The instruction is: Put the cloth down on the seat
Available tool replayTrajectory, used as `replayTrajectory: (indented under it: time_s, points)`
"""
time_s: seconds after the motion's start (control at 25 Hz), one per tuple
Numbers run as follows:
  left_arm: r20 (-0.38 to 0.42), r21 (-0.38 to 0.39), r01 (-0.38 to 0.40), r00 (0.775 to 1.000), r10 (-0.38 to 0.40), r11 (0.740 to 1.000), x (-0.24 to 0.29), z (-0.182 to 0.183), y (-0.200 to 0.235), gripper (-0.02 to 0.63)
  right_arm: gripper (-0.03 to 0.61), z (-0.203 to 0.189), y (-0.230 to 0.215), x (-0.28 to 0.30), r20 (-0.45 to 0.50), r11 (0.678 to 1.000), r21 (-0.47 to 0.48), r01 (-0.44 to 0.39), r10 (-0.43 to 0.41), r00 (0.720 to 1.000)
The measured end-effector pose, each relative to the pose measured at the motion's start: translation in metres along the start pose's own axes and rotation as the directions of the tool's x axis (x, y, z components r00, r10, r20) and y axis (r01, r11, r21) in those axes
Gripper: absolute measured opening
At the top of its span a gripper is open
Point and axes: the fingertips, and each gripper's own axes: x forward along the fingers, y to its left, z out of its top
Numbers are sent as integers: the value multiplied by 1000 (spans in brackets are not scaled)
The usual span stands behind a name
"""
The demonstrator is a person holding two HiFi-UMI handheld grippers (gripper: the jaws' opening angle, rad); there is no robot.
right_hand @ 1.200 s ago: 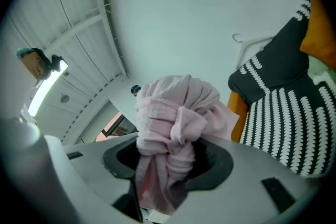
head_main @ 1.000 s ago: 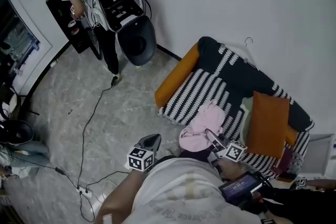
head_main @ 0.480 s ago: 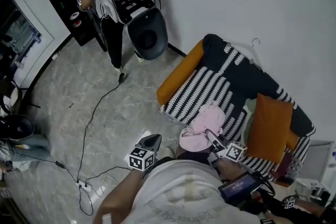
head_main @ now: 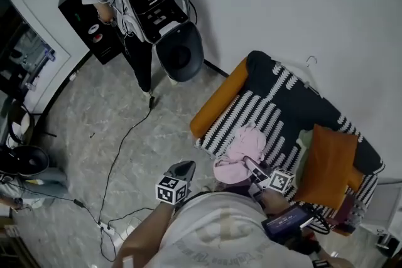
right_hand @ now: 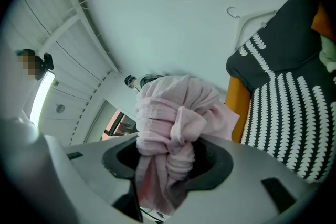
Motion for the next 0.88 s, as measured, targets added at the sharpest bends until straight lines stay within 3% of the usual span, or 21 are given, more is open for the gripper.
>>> replayTrajectory:
  time_s: [0.48,0.88]
  points:
    - [1,1,-57,998,57,998,34,47,-1,12,236,39,-25,17,-19,999,-4,-34,34,999]
    - [-58,71,41,998,-37,997,73,66,-14,12,236,45,-48,-1,28,998,45,40,-42,999]
